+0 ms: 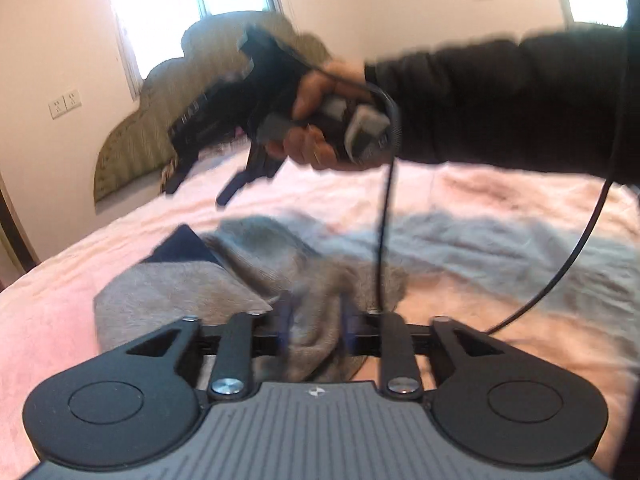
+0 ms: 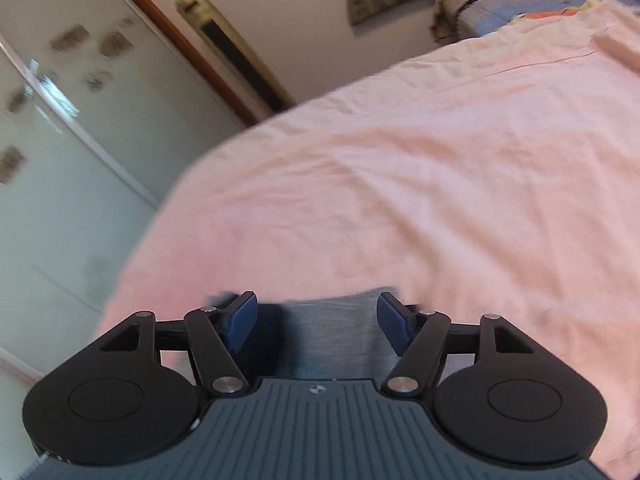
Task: Fold small clothes
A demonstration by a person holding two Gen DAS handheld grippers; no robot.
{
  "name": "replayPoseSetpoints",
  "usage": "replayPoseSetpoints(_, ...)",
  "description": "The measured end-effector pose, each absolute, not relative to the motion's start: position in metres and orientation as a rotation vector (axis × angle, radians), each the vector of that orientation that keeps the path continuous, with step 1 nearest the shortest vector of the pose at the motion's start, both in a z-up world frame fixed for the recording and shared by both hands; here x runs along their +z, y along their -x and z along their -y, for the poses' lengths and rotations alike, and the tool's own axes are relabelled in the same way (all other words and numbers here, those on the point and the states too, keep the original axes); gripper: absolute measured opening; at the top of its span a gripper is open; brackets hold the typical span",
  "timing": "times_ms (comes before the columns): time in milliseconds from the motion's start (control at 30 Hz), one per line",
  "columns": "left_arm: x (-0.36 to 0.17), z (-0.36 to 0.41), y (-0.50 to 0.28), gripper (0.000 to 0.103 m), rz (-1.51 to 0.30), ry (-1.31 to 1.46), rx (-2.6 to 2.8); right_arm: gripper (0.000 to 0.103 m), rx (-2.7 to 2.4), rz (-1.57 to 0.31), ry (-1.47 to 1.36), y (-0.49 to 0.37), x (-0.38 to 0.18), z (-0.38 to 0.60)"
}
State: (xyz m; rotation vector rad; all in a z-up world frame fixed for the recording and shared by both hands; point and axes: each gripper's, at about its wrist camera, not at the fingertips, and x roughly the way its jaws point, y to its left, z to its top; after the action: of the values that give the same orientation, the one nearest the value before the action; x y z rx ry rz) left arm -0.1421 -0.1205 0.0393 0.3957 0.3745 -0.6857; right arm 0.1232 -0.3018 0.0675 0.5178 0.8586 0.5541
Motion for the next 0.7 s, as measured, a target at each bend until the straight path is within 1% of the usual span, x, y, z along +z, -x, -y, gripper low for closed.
replayPoseSetpoints(33,0.043,0.114,0.146,0.054,-0.369,-0.38,-0.69,0.068,0.593,-0.884,-0.519,-0.123,0.067,0.295)
replayPoseSetpoints(67,0.045,0.105,0.149,0.075,-0.362,-0.359,-0.69,0.068,0.625,-0.918,-0.507,-0.124,0.065,0.286)
replayPoseSetpoints(100,0.048,0.1,0.153,0.084,-0.343,-0.335,-0.677,0.067,0.64,-0.949,-0.484,-0.125,0.062,0.278)
replayPoseSetpoints(167,0.051,0.087,0.153,0.085,-0.31,-0.297,-0.613,0.065,0.639,-1.0,-0.445,-0.131,0.053,0.262)
replayPoseSetpoints(233,0.052,0.081,0.144,0.087,-0.349,-0.273,-0.559,0.059,0.617,-1.038,-0.448,-0.135,0.04,0.254)
replayPoseSetpoints(267,0.051,0.08,0.14,0.087,-0.364,-0.273,-0.54,0.044,0.606,-1.038,-0.447,-0.135,0.037,0.249)
replayPoseSetpoints(300,0.048,0.079,0.139,0.087,-0.369,-0.284,-0.521,0.02,0.609,-1.031,-0.434,-0.136,0.036,0.245)
replayPoseSetpoints(333,0.046,0.081,0.138,0.087,-0.373,-0.308,-0.511,0.014,0.621,-1.03,-0.418,-0.135,0.036,0.243)
replayPoseSetpoints(400,0.042,0.085,0.137,0.087,-0.375,-0.347,-0.516,0.014,0.628,-1.006,-0.367,-0.126,0.049,0.241)
replayPoseSetpoints(467,0.036,0.084,0.133,0.087,-0.416,-0.372,-0.536,0.014,0.642,-0.949,-0.37,-0.116,0.068,0.251)
replayPoseSetpoints(500,0.033,0.08,0.136,0.087,-0.438,-0.377,-0.546,0.015,0.628,-0.917,-0.378,-0.111,0.077,0.262)
replayPoseSetpoints(533,0.03,0.08,0.136,0.087,-0.45,-0.38,-0.55,0.018,0.602,-0.895,-0.386,-0.105,0.083,0.273)
replayPoseSetpoints(567,0.026,0.079,0.138,0.087,-0.451,-0.386,-0.544,0.03,0.597,-0.9,-0.397,-0.098,0.085,0.283)
replayPoseSetpoints(600,0.026,0.078,0.14,0.087,-0.445,-0.387,-0.54,0.046,0.636,-0.916,-0.412,-0.09,0.085,0.288)
replayPoseSetpoints(633,0.025,0.078,0.14,0.087,-0.441,-0.384,-0.543,0.05,0.696,-0.937,-0.422,-0.079,0.083,0.289)
replayPoseSetpoints(700,0.021,0.077,0.138,0.087,-0.447,-0.381,-0.545,0.051,0.776,-1.01,-0.372,-0.053,0.075,0.28)
